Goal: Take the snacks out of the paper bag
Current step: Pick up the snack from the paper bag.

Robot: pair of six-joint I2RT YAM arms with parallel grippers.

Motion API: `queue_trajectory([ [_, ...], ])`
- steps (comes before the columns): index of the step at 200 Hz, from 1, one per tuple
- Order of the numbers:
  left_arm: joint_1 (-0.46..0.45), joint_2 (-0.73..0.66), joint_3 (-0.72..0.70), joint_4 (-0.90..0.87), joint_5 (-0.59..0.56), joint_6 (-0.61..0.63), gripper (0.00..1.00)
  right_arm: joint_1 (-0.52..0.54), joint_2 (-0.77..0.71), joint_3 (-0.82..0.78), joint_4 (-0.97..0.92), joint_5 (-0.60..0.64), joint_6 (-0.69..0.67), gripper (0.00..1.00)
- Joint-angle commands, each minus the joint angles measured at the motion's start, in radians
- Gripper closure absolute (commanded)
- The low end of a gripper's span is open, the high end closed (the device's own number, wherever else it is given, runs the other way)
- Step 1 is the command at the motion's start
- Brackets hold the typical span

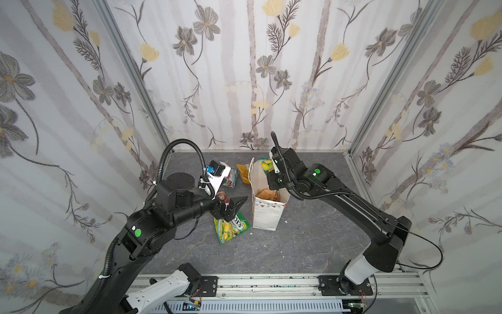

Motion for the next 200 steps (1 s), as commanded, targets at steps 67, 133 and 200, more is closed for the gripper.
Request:
queue_trajectory([
  [67, 0.0, 0.107, 0.154, 0.017, -0.023, -0.238, 0.0, 0.095, -0.112, 0.033, 0.149, 0.13, -0.018, 0.98],
  [133, 0.001, 0.199, 0.262, 0.057, -0.098, -0.429, 0.0, 0.184, -0.16, 0.035, 0.237, 0.206, -0.089, 1.0],
  [200, 0.023, 0.228, 0.239, 0.188, -0.116, -0.59, 0.0, 0.261, -0.153, 0.048, 0.293, 0.197, -0.164, 1.0],
])
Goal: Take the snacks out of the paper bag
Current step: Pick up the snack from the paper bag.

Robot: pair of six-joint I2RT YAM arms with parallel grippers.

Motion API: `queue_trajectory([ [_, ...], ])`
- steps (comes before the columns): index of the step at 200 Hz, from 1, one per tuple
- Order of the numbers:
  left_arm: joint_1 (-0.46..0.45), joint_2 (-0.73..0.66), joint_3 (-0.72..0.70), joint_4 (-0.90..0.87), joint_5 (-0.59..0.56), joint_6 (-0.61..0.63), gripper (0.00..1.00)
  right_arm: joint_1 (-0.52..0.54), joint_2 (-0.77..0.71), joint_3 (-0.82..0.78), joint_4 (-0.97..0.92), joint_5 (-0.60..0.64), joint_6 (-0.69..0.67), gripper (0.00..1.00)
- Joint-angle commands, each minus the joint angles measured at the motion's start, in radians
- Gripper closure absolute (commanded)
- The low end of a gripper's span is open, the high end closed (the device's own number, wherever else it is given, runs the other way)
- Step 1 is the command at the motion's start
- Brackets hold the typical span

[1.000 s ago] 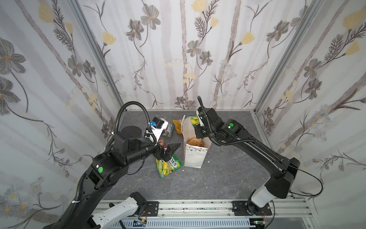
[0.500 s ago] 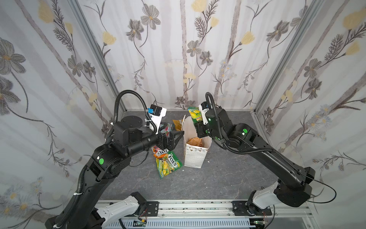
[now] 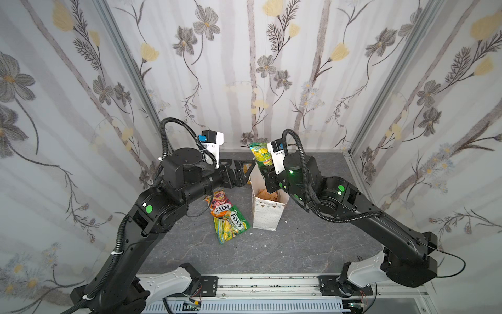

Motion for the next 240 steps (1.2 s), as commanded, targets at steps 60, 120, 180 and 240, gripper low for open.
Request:
queue_trajectory([
  [60, 0.058, 0.051, -0.085, 0.302, 0.193, -0.283, 0.08, 0.071, 0.008, 0.019, 0.133, 0.023, -0.084, 1.0],
  [120, 0.059, 0.045, -0.188, 0.478, 0.241, -0.374, 0.44, 0.08, 0.022, 0.021, 0.132, 0.015, -0.105, 1.0],
  [180, 0.061, 0.025, -0.213, 0.53, 0.229, -0.329, 0.59, 0.088, 0.012, 0.021, 0.144, 0.014, -0.125, 0.76],
  [240, 0.061, -0.014, -0.216, 0.556, 0.2, -0.255, 0.8, 0.094, -0.069, -0.017, 0.21, -0.018, -0.15, 0.49],
])
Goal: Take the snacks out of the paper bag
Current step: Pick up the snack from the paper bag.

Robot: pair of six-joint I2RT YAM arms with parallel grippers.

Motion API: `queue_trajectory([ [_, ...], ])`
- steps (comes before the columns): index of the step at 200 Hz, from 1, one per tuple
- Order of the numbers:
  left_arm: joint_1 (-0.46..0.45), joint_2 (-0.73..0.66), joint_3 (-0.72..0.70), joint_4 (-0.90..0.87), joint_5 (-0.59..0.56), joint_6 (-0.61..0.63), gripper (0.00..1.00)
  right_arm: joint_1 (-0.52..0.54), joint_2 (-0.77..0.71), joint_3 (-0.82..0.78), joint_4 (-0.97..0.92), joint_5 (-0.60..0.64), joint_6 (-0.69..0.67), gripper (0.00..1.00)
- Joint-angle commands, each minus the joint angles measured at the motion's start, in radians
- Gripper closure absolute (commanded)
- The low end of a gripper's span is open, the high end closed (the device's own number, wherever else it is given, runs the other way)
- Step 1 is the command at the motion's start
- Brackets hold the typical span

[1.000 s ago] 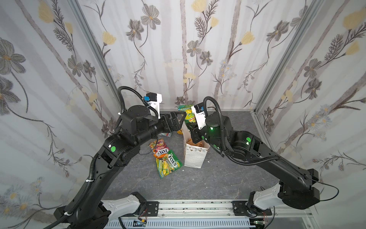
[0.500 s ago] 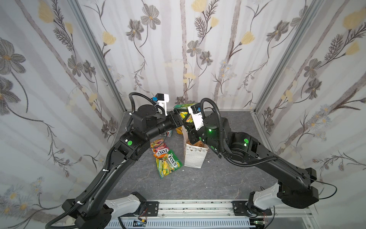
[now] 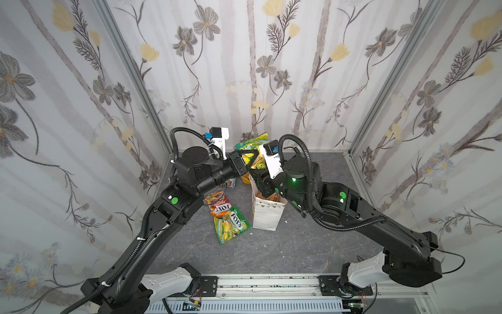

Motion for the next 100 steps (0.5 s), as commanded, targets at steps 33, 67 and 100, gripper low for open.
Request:
queue_trajectory([
  [33, 0.003, -0.033, 0.001, 0.098, -0.029, 0.087, 0.83, 0.002, -0.112, -0.089, 0.185, -0.05, -0.023, 0.41],
  [67, 0.004, -0.064, 0.001, 0.061, -0.081, 0.153, 0.84, 0.002, -0.2, -0.177, 0.292, -0.054, -0.028, 0.3],
  [100, 0.004, -0.112, 0.001, 0.019, -0.154, 0.225, 0.85, 0.002, -0.276, -0.283, 0.391, 0.029, -0.025, 0.11],
])
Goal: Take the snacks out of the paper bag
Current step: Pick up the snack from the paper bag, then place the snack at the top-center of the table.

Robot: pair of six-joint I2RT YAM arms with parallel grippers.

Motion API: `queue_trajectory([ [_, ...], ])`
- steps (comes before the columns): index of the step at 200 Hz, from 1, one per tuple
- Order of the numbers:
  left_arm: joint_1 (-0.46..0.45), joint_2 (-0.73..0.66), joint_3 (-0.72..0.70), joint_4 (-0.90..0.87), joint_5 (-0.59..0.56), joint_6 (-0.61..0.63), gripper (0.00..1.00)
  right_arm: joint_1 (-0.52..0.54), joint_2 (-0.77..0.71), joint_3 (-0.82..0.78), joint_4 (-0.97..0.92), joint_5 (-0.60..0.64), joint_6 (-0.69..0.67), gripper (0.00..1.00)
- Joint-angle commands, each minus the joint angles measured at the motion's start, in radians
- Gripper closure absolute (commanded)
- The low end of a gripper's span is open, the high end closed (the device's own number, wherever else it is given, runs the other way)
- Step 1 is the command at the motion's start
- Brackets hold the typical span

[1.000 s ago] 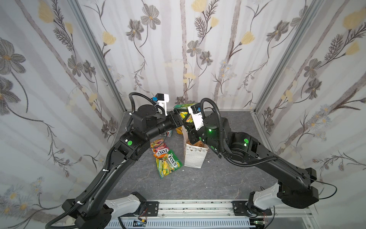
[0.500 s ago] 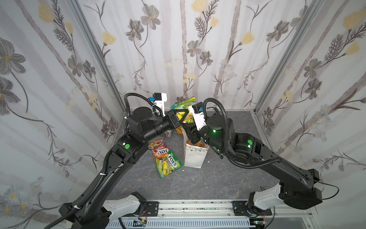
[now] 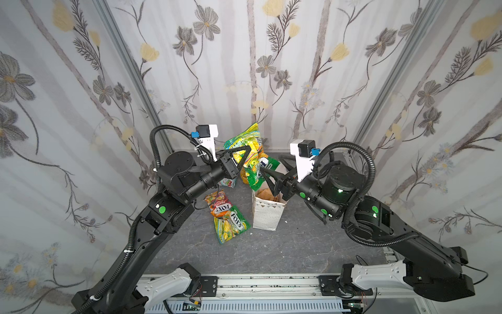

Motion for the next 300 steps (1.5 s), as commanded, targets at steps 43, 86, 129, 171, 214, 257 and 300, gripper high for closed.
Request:
queue_trajectory([
  [43, 0.002, -0.123, -0.069, -0.048, -0.192, 0.154, 0.85, -0.013, -0.073, -0.15, 0.181, 0.191, 0.03, 0.01],
  [86, 0.002, -0.226, -0.168, -0.074, -0.36, 0.2, 0.85, -0.057, -0.085, -0.211, 0.182, 0.184, 0.1, 0.0],
  [129, 0.012, -0.257, -0.232, -0.063, -0.452, 0.2, 0.84, -0.094, -0.096, -0.247, 0.182, 0.128, 0.151, 0.0],
  [171, 0.078, -0.212, -0.243, -0.075, -0.432, 0.143, 0.85, -0.115, -0.115, -0.273, 0.181, 0.105, 0.182, 0.0],
  [214, 0.228, -0.154, -0.287, -0.009, -0.256, 0.009, 0.85, -0.126, -0.125, -0.284, 0.171, 0.089, 0.2, 0.0],
  [257, 0.342, -0.083, -0.371, 0.082, -0.134, -0.087, 0.87, -0.13, -0.127, -0.287, 0.162, 0.075, 0.209, 0.0],
  [300, 0.412, -0.02, -0.499, 0.235, -0.083, -0.159, 0.87, -0.132, -0.128, -0.287, 0.149, 0.064, 0.215, 0.0],
])
